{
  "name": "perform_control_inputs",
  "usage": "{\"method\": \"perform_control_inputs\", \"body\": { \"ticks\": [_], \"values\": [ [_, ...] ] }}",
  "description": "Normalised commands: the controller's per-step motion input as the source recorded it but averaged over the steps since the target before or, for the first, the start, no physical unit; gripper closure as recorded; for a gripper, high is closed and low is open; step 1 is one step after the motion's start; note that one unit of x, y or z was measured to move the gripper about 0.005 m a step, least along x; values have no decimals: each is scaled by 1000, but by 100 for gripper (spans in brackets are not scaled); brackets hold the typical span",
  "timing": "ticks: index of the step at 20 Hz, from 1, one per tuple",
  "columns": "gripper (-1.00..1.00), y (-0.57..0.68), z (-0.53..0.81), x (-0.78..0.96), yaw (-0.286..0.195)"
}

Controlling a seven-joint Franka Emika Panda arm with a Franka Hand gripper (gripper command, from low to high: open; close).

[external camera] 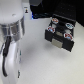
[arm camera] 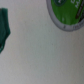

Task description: Open the kcup holder, insert the kcup into the holder, and close the kcup holder

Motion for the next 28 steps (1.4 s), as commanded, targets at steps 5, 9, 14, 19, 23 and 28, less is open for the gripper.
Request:
{"method": "perform_control_inputs", "body": {
  "ticks": [5,9,14,19,23,28],
  "values": [
    [-100,-3,-2,-545,-41],
    [-100,-109,-55,-360,-71],
    [-100,-292,-140,83,-129],
    [-100,-320,-141,92,-160],
    [-100,-198,-119,90,-115],
    [100,-127,-60,184,-116]
  ]
}}
